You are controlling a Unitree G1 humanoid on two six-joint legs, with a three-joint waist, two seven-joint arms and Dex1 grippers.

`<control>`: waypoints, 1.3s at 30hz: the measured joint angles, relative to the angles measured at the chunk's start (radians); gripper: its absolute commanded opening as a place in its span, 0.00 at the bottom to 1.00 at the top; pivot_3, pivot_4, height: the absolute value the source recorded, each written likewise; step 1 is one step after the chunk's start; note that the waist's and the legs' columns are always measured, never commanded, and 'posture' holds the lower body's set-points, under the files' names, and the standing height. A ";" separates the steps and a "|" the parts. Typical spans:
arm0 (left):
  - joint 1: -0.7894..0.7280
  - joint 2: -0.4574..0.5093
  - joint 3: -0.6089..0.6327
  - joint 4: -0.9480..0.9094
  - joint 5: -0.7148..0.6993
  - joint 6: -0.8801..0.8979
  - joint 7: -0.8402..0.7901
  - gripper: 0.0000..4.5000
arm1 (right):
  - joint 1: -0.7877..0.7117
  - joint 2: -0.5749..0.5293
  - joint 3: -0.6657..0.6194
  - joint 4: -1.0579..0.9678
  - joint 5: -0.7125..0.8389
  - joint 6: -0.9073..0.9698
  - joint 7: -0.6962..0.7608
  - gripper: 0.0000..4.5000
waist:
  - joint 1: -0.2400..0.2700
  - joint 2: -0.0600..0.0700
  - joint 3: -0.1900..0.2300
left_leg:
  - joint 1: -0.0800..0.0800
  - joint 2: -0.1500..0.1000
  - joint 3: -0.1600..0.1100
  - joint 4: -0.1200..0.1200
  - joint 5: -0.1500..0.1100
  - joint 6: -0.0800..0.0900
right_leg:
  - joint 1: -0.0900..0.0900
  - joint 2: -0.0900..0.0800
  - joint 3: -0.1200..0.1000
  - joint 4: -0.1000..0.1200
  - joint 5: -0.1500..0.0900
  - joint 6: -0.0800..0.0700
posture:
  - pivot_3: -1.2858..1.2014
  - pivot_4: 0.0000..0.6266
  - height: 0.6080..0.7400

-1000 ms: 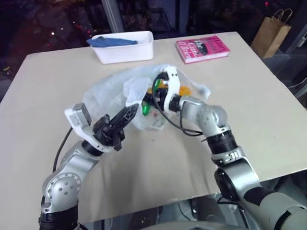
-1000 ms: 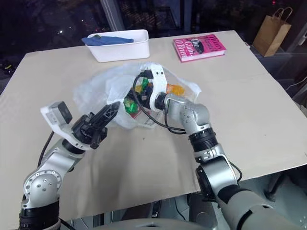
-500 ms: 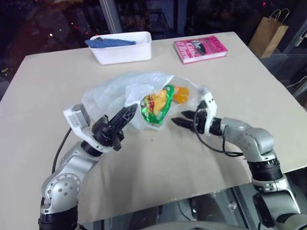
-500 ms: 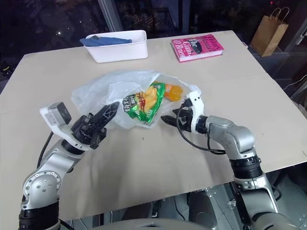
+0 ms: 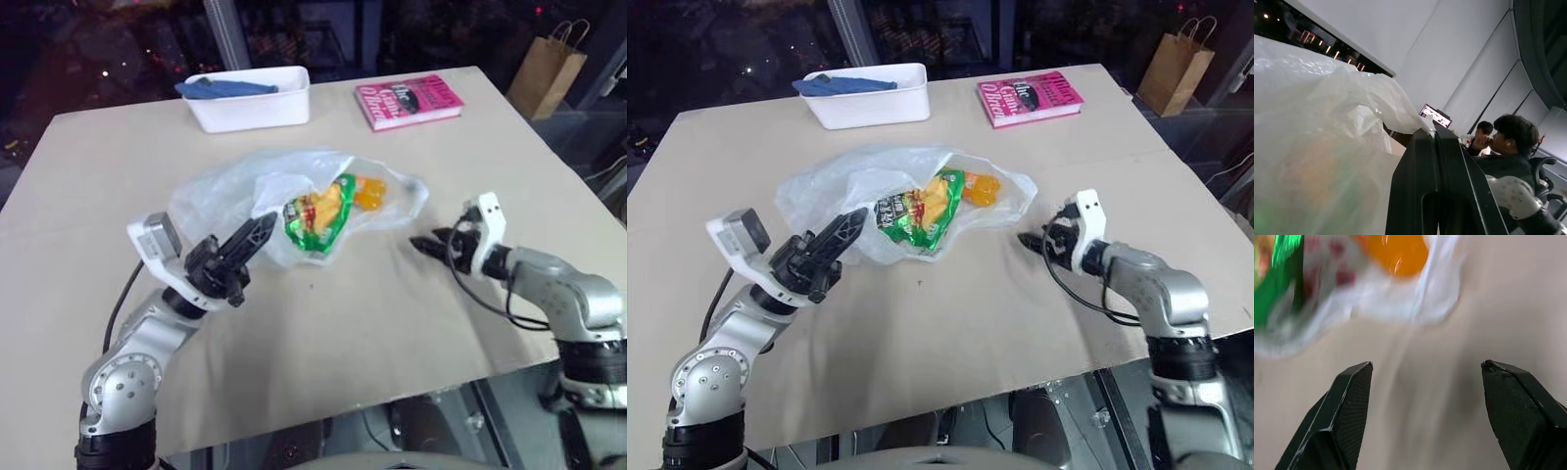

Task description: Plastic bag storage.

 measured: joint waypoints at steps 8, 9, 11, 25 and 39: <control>-0.006 -0.009 -0.008 0.006 0.000 0.000 0.003 0.00 | -0.204 0.179 -0.010 0.208 -0.070 -0.110 -0.112 0.67 | 0.010 0.000 0.000 | -0.002 -0.001 -0.003 0.000 0.002 -0.004 | 0.000 -0.001 -0.002 -0.001 0.000 0.000 | 0.52 0.24 1.00; -0.006 -0.008 -0.007 0.006 0.000 0.000 0.004 0.00 | -0.204 0.182 -0.010 0.218 -0.073 -0.109 -0.112 0.63 | 0.010 0.000 0.000 | -0.003 -0.001 -0.004 0.000 0.002 -0.004 | 0.000 -0.001 -0.002 -0.002 0.000 0.000 | 0.52 0.24 1.00; -0.004 -0.008 -0.006 0.006 0.000 -0.001 0.007 0.00 | -0.198 0.178 -0.010 0.221 -0.069 -0.096 -0.100 0.40 | 0.009 0.000 0.000 | -0.004 -0.001 -0.003 -0.001 0.002 -0.003 | -0.001 -0.002 -0.002 -0.004 0.000 0.000 | 0.52 0.24 1.00; -0.054 -0.018 0.023 0.060 0.039 -0.022 0.030 0.00 | -0.111 0.035 -0.054 0.069 0.030 0.039 0.004 0.02 | 0.007 0.000 0.000 | -0.003 -0.001 -0.003 -0.001 0.001 -0.003 | -0.001 -0.001 -0.002 -0.003 0.000 0.000 | 0.52 0.24 1.00; -0.771 0.159 0.103 0.367 0.030 -0.013 0.159 0.00 | -0.650 -0.017 -0.310 0.223 0.267 0.132 -0.044 0.02 | 0.008 -0.004 0.013 | -0.005 -0.002 -0.006 0.001 0.004 -0.006 | -0.003 0.000 -0.006 0.001 0.001 -0.002 | 0.52 0.24 1.00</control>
